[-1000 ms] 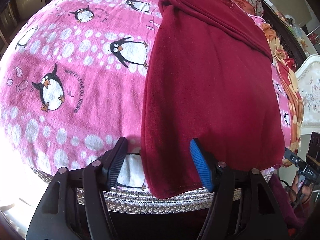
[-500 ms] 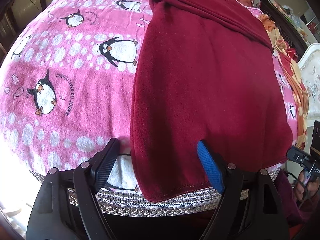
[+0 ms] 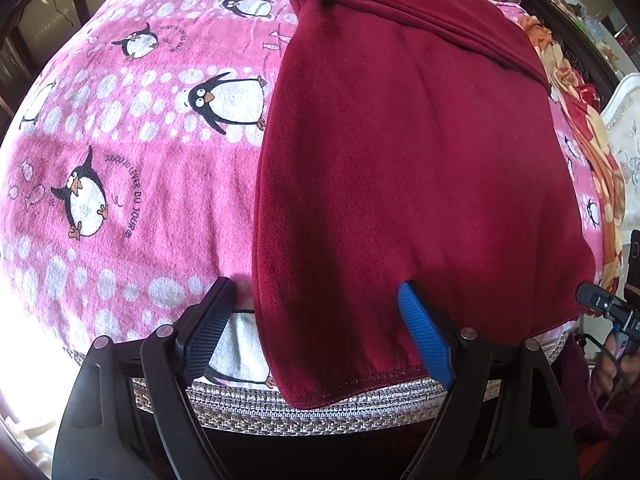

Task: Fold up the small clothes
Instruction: 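Grasp the sweatshirt hem with both grippers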

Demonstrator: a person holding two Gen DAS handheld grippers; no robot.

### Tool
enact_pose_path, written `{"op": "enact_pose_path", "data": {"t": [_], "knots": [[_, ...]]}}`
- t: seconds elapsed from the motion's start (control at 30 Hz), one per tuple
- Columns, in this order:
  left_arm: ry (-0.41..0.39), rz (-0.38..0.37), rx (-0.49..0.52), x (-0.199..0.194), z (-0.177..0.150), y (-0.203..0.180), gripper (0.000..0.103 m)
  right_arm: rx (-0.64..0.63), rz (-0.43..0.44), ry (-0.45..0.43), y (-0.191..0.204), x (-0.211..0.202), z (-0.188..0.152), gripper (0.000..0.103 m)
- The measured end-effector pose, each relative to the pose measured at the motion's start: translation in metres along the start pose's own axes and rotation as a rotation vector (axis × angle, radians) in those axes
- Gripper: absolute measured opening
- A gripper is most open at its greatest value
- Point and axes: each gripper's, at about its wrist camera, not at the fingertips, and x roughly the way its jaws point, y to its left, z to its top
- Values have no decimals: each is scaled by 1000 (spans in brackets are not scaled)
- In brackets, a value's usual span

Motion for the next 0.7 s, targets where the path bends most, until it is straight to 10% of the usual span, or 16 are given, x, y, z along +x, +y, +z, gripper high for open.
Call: {"op": "enact_pose_path", "data": {"t": [0.17, 0.7], "knots": [[-6, -35, -8, -5, 4, 3, 11, -17, -8, -4, 1, 1, 1, 21], [-90, -161, -13, -37, 81, -3, 7, -58, 97, -168, 19, -34, 62, 7]]}}
